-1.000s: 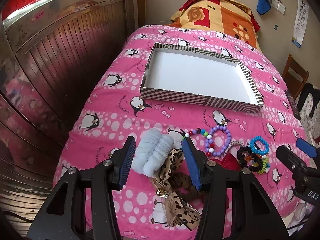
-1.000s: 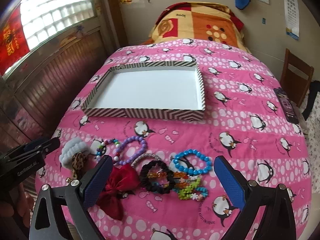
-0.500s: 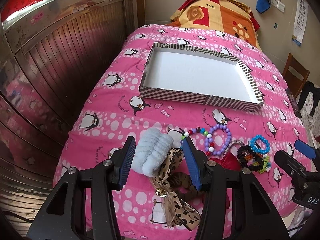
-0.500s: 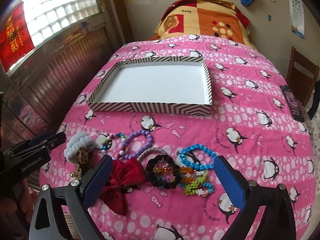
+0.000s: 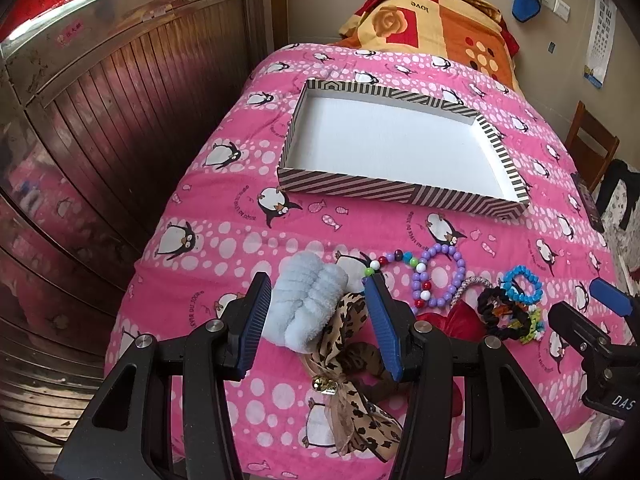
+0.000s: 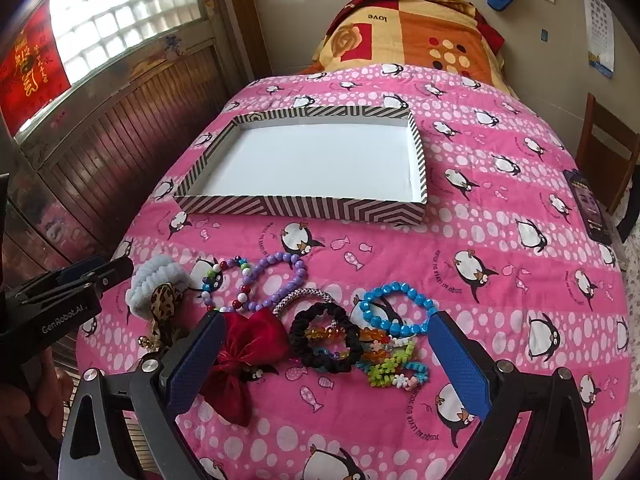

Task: Organize jewelry

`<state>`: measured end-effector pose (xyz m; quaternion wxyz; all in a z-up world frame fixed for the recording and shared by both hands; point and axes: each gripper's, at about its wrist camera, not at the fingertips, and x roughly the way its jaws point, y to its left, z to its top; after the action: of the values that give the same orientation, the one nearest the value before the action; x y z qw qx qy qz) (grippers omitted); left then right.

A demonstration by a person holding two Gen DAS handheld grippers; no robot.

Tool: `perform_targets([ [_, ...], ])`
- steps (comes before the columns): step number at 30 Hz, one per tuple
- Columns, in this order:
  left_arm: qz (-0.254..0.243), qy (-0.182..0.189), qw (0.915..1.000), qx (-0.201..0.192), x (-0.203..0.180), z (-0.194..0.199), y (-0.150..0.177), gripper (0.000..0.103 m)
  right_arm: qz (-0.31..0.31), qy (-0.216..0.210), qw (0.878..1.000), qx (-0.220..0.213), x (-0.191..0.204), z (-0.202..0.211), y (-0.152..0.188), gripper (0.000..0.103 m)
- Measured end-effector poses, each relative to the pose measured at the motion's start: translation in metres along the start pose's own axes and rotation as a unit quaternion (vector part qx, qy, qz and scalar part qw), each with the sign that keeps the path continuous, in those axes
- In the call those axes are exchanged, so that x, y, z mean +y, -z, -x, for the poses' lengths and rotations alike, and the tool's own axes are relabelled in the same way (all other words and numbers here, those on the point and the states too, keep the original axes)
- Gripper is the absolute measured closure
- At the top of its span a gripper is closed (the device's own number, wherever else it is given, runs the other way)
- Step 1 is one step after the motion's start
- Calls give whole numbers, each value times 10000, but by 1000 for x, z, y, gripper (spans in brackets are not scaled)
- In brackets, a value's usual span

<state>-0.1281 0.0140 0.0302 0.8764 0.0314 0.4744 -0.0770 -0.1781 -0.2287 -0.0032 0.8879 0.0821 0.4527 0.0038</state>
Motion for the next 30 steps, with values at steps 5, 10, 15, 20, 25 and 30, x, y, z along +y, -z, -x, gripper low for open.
perform_targets([
  [5,18,14,10000,39,1,-3,0,54,55,14,10000,41,1,-3,-1,2],
  [10,39,44,9999,122,3,-7,1,54,64,23,10000,63,0,-4,-1,2],
  [15,184,207,9993,245,16,-9,-4,54,41,10,9999,116,-5,-7,1,2],
  [20,490,241,9978,371,46,-13,-10,54,-23,55,9999,125,-16,-8,5,2],
  [25,808,239,9952,493,70,-20,-16,54,-202,35,9997,142,-32,-9,10,2],
  [30,1054,488,9909,679,79,-25,-15,53,-219,43,9995,205,-42,-11,12,5],
])
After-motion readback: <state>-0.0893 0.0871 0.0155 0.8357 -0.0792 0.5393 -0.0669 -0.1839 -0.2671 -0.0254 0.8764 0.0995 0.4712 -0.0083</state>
